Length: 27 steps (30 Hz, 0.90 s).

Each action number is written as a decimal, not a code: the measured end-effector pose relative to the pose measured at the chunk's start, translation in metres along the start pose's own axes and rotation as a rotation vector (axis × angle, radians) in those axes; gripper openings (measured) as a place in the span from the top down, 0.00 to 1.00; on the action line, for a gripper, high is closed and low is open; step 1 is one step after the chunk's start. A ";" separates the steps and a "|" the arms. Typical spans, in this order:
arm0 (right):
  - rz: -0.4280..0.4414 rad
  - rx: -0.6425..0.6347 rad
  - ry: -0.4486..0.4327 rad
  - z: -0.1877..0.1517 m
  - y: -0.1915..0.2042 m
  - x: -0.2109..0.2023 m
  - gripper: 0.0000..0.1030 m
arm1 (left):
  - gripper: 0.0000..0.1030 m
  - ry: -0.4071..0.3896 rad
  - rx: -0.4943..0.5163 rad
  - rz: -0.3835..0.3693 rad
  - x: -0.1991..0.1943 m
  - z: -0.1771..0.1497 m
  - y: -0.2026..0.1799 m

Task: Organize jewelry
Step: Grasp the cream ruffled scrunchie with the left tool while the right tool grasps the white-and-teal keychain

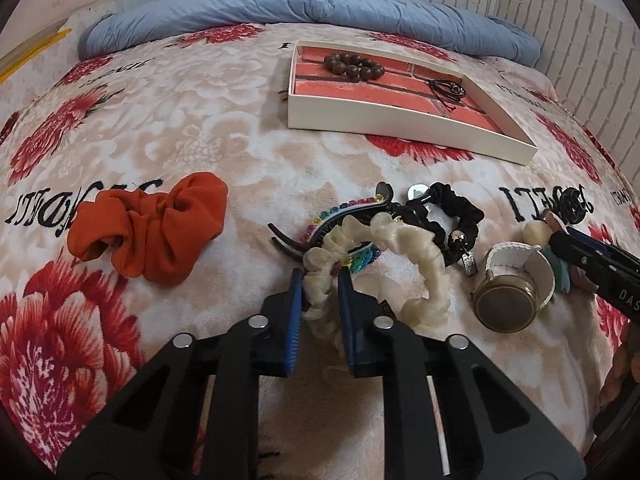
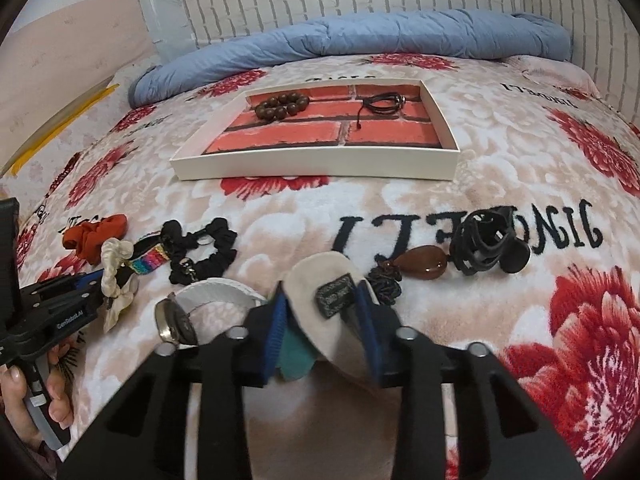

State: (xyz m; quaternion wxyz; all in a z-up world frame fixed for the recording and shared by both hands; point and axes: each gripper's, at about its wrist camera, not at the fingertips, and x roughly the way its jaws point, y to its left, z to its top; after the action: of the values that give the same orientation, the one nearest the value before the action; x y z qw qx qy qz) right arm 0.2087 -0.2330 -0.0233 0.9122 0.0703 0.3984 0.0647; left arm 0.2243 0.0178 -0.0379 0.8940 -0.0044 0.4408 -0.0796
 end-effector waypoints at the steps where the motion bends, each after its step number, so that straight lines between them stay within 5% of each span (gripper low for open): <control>1: -0.002 -0.004 -0.007 0.001 0.001 -0.002 0.78 | 0.89 -0.005 0.004 0.003 -0.001 0.000 0.000; 8: -0.025 0.019 -0.024 0.008 -0.011 -0.014 0.93 | 0.91 -0.042 0.023 0.022 -0.013 -0.001 -0.005; 27: -0.033 0.065 -0.071 0.032 -0.040 -0.044 0.97 | 0.94 -0.088 0.059 0.006 -0.035 0.013 -0.013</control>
State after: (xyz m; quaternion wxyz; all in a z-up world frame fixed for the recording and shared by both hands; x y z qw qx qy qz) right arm 0.2052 -0.2824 0.0231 0.9239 0.0957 0.3689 0.0340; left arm 0.2117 0.0094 -0.0014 0.9125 0.0197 0.3987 -0.0897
